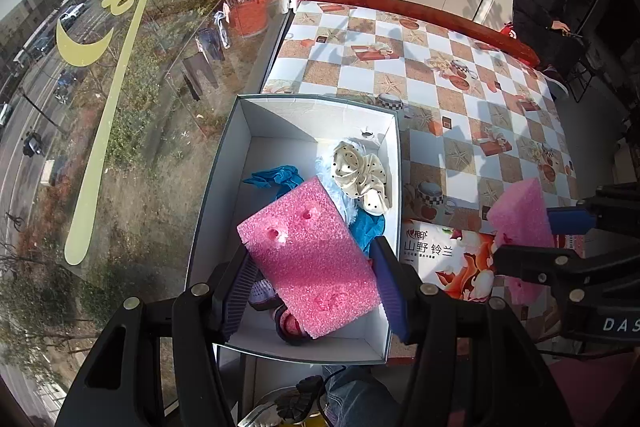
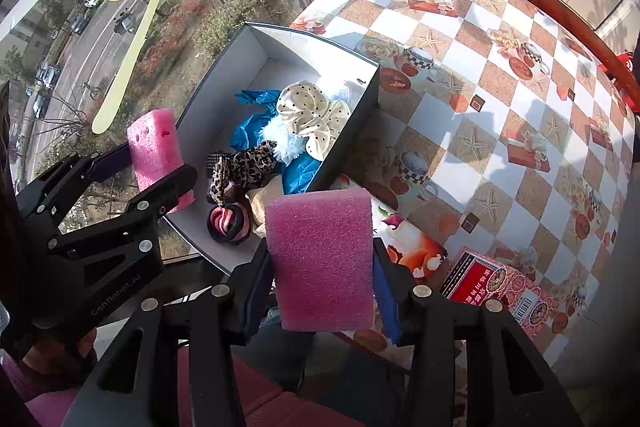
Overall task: Organize soft objects
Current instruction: 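Hold both pink sponges above the box with both grippers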
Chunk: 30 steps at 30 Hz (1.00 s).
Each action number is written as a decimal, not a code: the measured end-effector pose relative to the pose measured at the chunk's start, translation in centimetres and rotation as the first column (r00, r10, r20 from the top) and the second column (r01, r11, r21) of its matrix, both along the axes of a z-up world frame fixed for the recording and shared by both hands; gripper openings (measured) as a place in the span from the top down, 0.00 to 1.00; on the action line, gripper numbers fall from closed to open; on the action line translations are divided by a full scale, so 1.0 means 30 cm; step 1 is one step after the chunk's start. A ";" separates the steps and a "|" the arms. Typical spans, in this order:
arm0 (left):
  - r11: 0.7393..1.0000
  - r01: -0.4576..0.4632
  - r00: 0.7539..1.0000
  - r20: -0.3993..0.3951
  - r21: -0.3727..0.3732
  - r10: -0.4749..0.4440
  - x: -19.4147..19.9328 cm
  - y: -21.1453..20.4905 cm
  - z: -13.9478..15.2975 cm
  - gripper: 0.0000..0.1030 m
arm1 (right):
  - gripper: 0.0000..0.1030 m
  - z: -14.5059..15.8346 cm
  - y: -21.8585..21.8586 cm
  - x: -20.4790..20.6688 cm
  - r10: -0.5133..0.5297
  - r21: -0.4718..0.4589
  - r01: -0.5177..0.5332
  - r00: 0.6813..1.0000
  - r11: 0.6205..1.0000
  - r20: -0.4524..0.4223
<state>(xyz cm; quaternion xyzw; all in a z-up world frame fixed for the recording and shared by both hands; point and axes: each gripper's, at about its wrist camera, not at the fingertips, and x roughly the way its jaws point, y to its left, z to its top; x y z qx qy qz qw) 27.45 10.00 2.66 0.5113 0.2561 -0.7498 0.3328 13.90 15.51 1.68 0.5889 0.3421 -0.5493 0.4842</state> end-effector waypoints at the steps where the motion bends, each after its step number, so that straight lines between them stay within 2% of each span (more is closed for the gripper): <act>1: 1.000 -0.005 1.000 -0.001 0.001 0.005 0.003 -0.004 -0.001 0.41 | 0.54 0.000 -0.004 0.003 0.005 0.001 -0.005 1.000 1.000 -0.001; 24: 0.996 -0.091 0.996 -0.001 0.025 0.091 0.088 -0.081 -0.026 0.41 | 0.54 -0.022 -0.124 0.057 0.092 0.021 -0.092 0.996 0.996 -0.006; 30: 0.994 -0.107 0.994 0.011 0.006 0.107 0.108 -0.118 -0.029 0.41 | 0.54 -0.018 -0.175 0.050 0.096 0.001 -0.096 0.995 0.995 -0.016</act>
